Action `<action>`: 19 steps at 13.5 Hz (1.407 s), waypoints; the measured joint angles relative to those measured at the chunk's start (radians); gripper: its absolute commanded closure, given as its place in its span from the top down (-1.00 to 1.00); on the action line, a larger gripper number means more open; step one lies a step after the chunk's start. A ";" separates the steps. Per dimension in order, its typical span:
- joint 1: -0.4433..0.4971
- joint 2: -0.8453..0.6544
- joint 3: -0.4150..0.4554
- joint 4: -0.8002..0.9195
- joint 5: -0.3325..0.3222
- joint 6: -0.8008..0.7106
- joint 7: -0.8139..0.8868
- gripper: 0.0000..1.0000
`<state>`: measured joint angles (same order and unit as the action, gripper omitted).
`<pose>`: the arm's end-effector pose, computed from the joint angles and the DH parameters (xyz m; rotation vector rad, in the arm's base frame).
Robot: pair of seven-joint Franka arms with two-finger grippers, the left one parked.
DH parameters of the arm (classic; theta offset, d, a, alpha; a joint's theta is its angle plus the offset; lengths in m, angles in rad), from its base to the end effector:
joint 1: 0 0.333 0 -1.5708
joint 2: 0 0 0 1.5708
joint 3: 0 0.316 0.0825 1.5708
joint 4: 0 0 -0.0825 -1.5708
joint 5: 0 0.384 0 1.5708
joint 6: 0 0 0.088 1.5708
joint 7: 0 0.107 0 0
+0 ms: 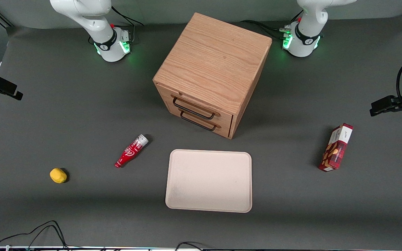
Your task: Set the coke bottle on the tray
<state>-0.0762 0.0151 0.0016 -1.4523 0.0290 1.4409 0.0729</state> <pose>0.5446 -0.0373 0.6602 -3.1044 0.2241 0.0412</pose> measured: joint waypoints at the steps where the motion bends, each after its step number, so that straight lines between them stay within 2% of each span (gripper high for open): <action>1: 0.000 -0.001 0.000 0.000 0.000 0.000 0.000 1.00; 11: 0.023 0.007 0.042 0.001 0.003 0.002 0.011 1.00; 17: 0.153 0.133 0.059 0.039 0.007 0.042 0.288 1.00; 19: 0.174 0.194 0.060 0.040 0.015 0.111 0.366 1.00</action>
<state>0.0981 0.2095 0.0613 -1.4121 0.0441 1.5517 0.4394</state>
